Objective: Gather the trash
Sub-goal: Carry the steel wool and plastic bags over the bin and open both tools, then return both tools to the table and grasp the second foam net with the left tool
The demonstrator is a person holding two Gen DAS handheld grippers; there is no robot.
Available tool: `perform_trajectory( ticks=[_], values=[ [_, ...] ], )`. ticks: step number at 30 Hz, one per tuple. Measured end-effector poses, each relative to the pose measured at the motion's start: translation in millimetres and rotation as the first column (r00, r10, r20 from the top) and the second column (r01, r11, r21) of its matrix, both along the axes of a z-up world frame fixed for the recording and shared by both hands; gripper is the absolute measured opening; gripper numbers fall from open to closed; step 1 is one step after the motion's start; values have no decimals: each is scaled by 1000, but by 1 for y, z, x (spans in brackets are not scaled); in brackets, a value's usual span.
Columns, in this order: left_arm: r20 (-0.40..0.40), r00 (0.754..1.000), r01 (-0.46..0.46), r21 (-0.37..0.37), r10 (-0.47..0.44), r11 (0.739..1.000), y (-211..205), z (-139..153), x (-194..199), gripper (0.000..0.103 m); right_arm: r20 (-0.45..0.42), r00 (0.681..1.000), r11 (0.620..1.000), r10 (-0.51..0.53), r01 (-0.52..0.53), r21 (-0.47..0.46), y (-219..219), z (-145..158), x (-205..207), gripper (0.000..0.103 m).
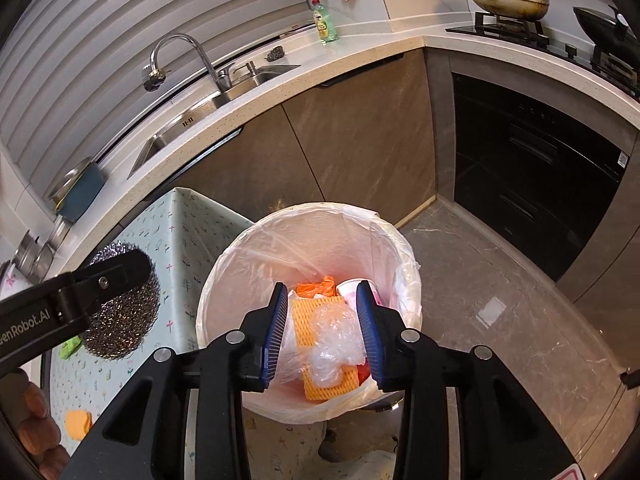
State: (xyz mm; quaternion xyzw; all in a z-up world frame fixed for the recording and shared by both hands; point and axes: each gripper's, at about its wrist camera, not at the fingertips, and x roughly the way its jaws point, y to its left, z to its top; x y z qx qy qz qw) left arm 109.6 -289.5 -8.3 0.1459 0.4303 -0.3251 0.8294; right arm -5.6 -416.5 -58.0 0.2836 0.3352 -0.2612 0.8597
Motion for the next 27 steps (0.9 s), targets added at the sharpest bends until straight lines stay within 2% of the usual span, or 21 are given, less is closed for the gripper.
perform_trajectory(
  ticks=[3,6,13,20,27],
  values=[
    [11,1000,2,-8,-2,1000,-5,3,-2,71,5,1000,1000,-8,8,-6,-1,3,-4,40],
    [18,1000,-7,-37,7,999,-3,9,-2,80,11,1000,1000,-8,9,-11,-2,6,-5,41],
    [30,999,-34,-51,36,998,8,16,2,81,23,1000,1000,15,-14,-23,7,15,-1,41],
    [18,991,-129,-64,131,990,47,18,19,81,34,996,996,77,-76,-35,31,24,12,42],
    [18,967,-253,-45,254,966,102,14,40,81,39,986,985,165,-163,-59,71,33,33,46]
  ],
)
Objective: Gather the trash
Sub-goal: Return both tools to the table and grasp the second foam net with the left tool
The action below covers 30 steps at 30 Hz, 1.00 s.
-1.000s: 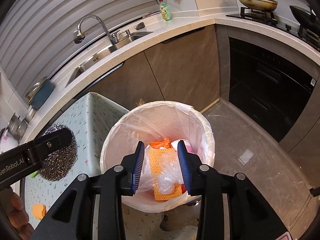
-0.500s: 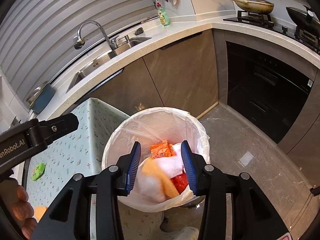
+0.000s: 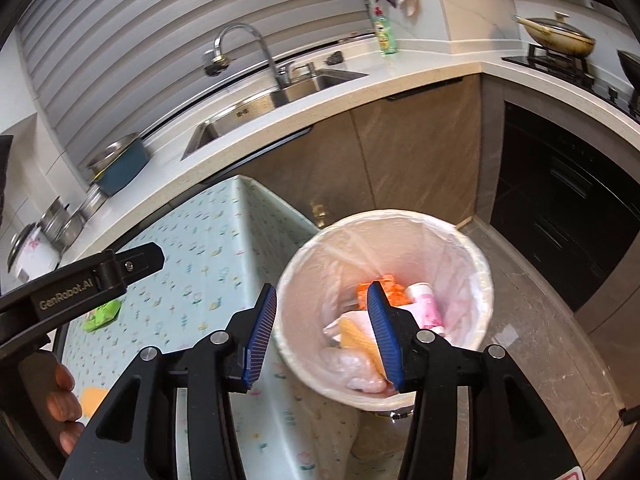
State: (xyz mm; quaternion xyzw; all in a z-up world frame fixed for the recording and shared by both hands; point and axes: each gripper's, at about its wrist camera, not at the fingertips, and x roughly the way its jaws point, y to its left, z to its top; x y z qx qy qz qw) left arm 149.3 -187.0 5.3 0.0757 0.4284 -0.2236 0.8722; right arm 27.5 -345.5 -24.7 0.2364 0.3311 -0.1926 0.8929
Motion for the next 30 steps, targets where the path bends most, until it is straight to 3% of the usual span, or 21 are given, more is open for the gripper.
perform_trajectory(
  ticks=[7,12,20,24,28,30],
  values=[
    [1,990,-140,17,140,990,68,-5,13,82,-8,995,995,97,-97,-17,48,1,22,46],
    [-35,963,-267,36,269,963,119,-15,17,82,-15,987,987,160,-161,-16,83,-2,36,47],
    [-114,865,-479,95,488,872,196,-56,14,82,-44,960,960,278,-278,-10,144,-13,58,47],
    [-157,816,-546,109,557,831,228,-73,13,82,-62,941,942,333,-334,-11,172,-20,67,47],
    [-233,747,-618,101,622,780,259,-94,14,82,-78,924,927,374,-375,-6,194,-27,77,47],
    [-278,725,-631,97,630,770,267,-104,17,82,-82,918,921,389,-391,-3,204,-29,81,47]
  ],
)
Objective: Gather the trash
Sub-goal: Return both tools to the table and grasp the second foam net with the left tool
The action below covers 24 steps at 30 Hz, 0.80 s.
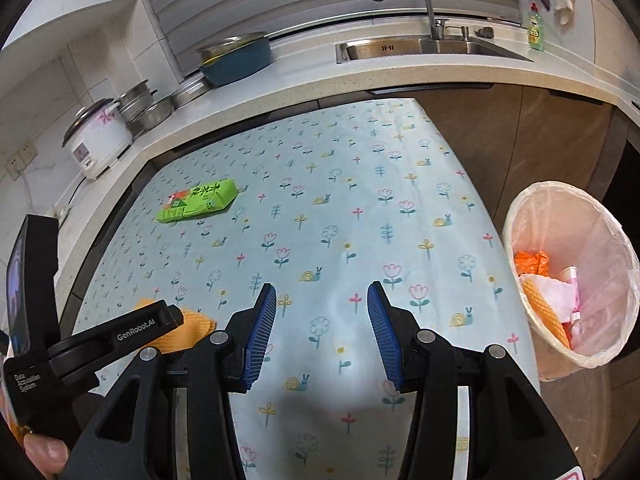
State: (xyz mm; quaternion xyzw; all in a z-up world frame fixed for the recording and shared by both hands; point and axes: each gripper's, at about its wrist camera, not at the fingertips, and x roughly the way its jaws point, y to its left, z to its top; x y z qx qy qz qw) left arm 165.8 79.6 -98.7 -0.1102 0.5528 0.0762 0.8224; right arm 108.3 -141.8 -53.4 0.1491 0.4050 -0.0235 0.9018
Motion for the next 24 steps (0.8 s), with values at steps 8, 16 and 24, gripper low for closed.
perform_trajectory(
  ticks=[8,16,24],
  values=[
    [-54,998,-29,-67,25,997,10,-27,13,79,-25,999,1000,31,-31,-1,23,-10,20,47],
    [-10,997,79,-127,-80,989,5,-20,34,30,-53,998,999,47,-47,-6,37,-20,50,47],
    [47,994,107,-139,-102,984,32,-8,62,18,-61,994,996,94,-93,7,59,-24,96,47]
  ],
)
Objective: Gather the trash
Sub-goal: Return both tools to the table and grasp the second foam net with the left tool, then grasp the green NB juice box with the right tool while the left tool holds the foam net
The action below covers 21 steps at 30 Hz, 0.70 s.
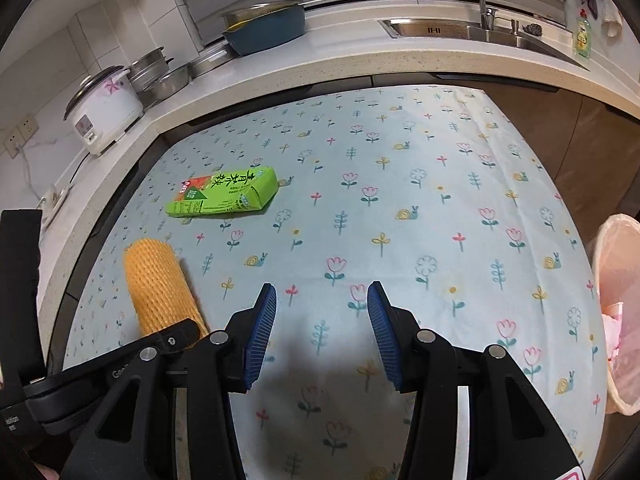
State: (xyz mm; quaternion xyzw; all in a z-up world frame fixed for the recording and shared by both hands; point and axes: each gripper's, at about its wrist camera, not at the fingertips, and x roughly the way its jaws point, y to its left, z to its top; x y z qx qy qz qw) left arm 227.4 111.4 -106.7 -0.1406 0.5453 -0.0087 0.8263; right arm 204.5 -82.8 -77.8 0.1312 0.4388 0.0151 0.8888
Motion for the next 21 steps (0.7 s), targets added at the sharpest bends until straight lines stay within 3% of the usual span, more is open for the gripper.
perform_trajectory(
  ticks=[9,12,21],
  values=[
    [57,995,-84,75,80,994,51,13,51,19,0,997,996,71,-71,52,37,-2,75,47],
    [62,993,-100,68,95,993,65,14,64,19,13,997,995,80,-81,55,46,3,103,47],
    [58,996,-65,62,61,996,73,7,90,19,-13,987,984,160,-158,82,74,-6,172,47]
  ],
)
